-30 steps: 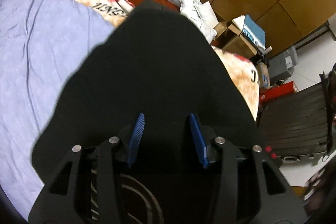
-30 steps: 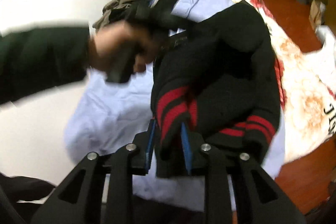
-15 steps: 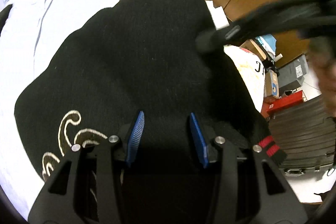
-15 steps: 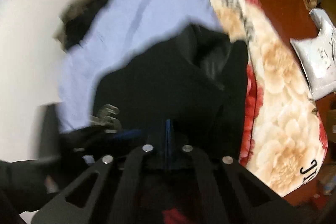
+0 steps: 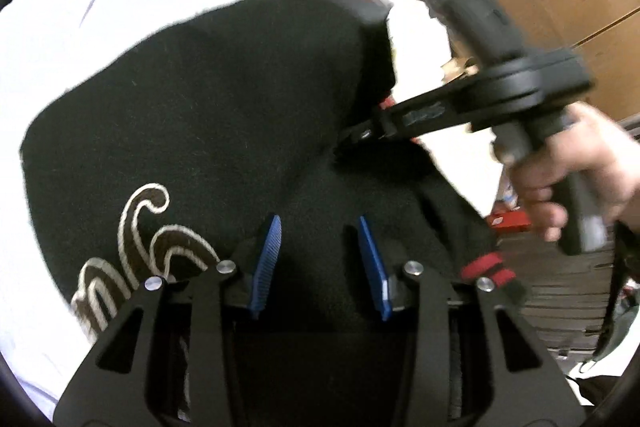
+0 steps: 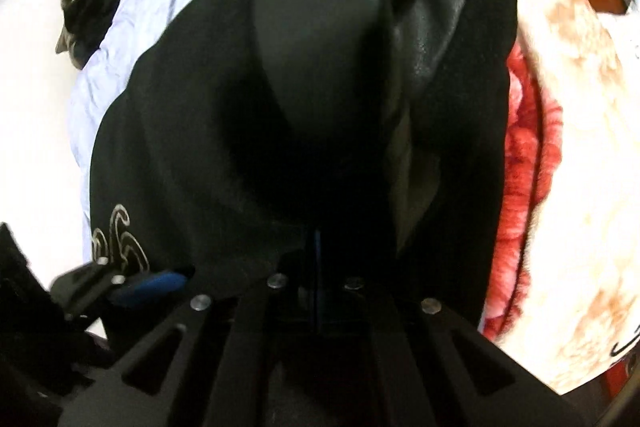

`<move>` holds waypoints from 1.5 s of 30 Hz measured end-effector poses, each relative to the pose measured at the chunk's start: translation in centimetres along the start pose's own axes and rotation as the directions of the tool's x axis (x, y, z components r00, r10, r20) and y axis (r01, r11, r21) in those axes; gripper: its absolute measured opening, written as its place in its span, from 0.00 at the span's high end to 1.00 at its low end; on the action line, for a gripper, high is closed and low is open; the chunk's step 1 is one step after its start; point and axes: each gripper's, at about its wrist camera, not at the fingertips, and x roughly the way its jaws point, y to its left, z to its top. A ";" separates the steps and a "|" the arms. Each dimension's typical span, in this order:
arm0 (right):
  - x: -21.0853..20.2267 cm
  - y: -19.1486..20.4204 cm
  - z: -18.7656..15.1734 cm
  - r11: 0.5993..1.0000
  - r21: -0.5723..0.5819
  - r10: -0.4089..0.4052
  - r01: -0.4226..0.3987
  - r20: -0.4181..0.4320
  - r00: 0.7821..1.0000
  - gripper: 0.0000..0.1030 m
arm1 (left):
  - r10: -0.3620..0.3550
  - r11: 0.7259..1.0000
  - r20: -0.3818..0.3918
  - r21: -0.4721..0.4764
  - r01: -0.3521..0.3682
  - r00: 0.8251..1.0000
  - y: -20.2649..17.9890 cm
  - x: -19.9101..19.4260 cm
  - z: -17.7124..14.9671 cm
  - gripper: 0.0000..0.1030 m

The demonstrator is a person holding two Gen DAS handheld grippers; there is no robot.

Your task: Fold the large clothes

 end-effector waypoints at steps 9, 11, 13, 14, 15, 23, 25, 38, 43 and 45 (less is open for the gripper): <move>-6.7 3.9 -2.5 0.997 -0.043 0.075 -0.071 0.101 0.992 0.97 | -0.056 0.995 -0.015 -0.083 0.054 0.998 -0.1 -2.3 -3.7 0.61; -7.3 5.4 -3.4 0.993 -0.087 0.083 -0.076 0.088 0.993 0.97 | -0.054 0.996 -0.013 -0.078 0.053 0.998 0.1 -2.4 -4.9 0.61; -6.9 6.9 -4.6 0.990 -0.129 0.068 -0.062 0.038 0.997 0.97 | -0.051 0.995 -0.014 -0.082 0.049 0.999 0.3 -2.5 -5.7 0.61; -6.3 7.7 -4.8 0.990 -0.138 0.043 -0.041 0.014 0.999 0.97 | -0.050 0.995 -0.016 -0.088 0.049 0.999 0.4 -2.7 -6.0 0.61; -5.7 7.8 -5.2 0.990 -0.143 0.014 -0.015 -0.009 1.000 0.97 | -0.050 0.994 -0.018 -0.094 0.048 0.999 0.5 -2.8 -6.4 0.61; 2.2 3.7 -7.7 0.999 0.002 -0.034 0.034 -0.096 0.995 1.00 | -0.029 0.996 -0.046 -0.090 0.025 0.999 1.1 -1.3 -9.3 0.61; 3.4 4.2 -7.6 0.998 -0.025 -0.064 0.062 -0.071 0.995 1.00 | -0.017 0.994 -0.032 -0.108 0.014 0.999 1.5 -0.5 -10.0 0.61; -1.9 3.9 -8.4 0.994 0.031 0.101 -0.102 0.037 0.994 0.95 | -0.134 0.976 -0.022 -0.178 0.128 0.991 4.6 -5.3 -8.4 0.62; -2.7 4.8 -10.3 0.996 0.037 0.074 -0.075 0.032 0.997 0.91 | -0.126 0.981 -0.104 -0.158 0.109 0.987 4.5 -5.5 -8.6 0.61; -3.7 4.7 -10.7 0.994 0.056 0.096 -0.099 0.059 0.994 0.91 | -0.112 0.984 -0.128 -0.150 0.093 0.985 4.6 -5.5 -8.7 0.60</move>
